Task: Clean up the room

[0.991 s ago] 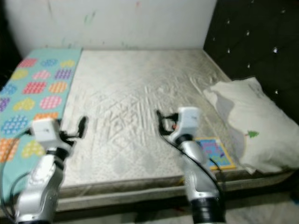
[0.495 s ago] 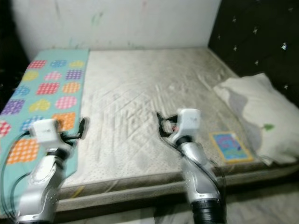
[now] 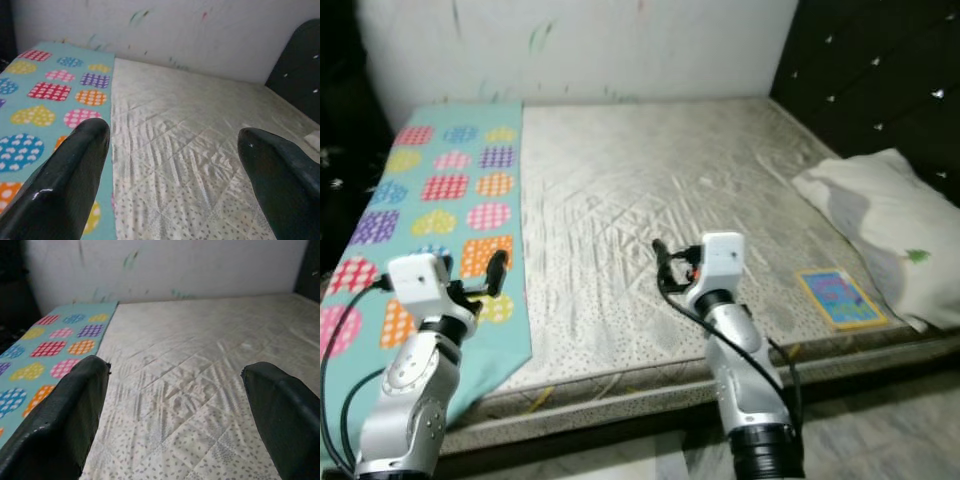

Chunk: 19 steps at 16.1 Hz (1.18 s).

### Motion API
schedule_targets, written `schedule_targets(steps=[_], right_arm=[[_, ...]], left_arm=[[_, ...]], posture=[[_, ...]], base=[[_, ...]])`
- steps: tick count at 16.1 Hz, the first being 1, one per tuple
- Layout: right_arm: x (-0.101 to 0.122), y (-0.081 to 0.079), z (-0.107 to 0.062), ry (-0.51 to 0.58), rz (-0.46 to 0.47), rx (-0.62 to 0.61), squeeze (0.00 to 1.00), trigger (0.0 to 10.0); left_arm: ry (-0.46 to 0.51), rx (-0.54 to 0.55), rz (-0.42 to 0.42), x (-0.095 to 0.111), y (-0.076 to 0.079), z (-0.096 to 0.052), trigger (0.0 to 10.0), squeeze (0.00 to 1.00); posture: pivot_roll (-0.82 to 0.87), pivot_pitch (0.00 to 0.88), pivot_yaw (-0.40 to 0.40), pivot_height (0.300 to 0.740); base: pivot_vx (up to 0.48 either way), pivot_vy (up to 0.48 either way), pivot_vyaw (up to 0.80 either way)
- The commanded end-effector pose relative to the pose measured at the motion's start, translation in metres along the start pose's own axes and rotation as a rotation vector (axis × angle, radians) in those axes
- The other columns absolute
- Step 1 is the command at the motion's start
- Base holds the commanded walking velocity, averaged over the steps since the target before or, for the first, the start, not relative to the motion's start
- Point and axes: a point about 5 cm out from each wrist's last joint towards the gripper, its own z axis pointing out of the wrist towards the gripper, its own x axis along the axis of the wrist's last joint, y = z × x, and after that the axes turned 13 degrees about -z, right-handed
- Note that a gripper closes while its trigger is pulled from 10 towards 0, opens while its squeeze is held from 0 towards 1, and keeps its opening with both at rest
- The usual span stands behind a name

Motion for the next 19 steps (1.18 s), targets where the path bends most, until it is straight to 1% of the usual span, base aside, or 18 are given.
schedule_targets(steps=[1,4,5,7,9,12,19], right_arm=[[0.0069,-0.0061,0.0035,0.023,-0.002,0.014,0.0,10.0],[0.0067,-0.006,0.0037,0.023,-0.007,0.016,0.0,10.0],[0.0065,-0.0062,0.0036,0.023,-0.011,0.02,0.0,10.0],[0.0067,-0.0062,0.0033,0.024,-0.015,0.022,0.0,10.0],[0.0067,-0.0063,0.003,0.025,-0.017,0.022,0.0,10.0],[0.0057,-0.0073,0.0019,0.023,-0.021,0.025,0.0,10.0],[0.006,-0.008,0.0027,0.026,-0.034,0.029,0.0,10.0]], left_arm=[[0.004,0.029,0.023,0.0034,-0.0072,0.0,10.0,0.0],[0.01,0.02,0.023,0.004,-0.0065,0.0004,10.0,0.0],[0.02,-0.024,0.029,0.0057,-0.0032,-0.0012,10.0,0.0],[0.013,-0.054,0.015,0.0052,-0.0006,-0.0023,10.0,0.0],[0.016,-0.069,0.011,0.0057,0.0013,-0.0038,10.0,0.0],[0.013,-0.078,0.003,0.0053,0.0014,-0.005,10.0,0.0],[0.006,-0.089,0.003,0.005,0.0021,-0.0048,10.0,0.0]], posture=[[-0.06,0.0,-0.043,0.74],[-0.07,0.0,-0.044,0.74],[-0.07,0.0,-0.044,0.74],[-0.07,0.0,-0.044,0.74],[-0.07,0.0,-0.043,0.74],[-0.07,0.0,-0.043,0.74],[-0.07,0.0,-0.043,0.74]], base=[[0.0,0.48,0.0],[0.0,0.445,0.0],[0.0,0.0,0.0],[0.0,0.0,0.0],[0.244,0.0,0.0],[0.343,0.0,0.0],[0.463,0.0,0.0]])
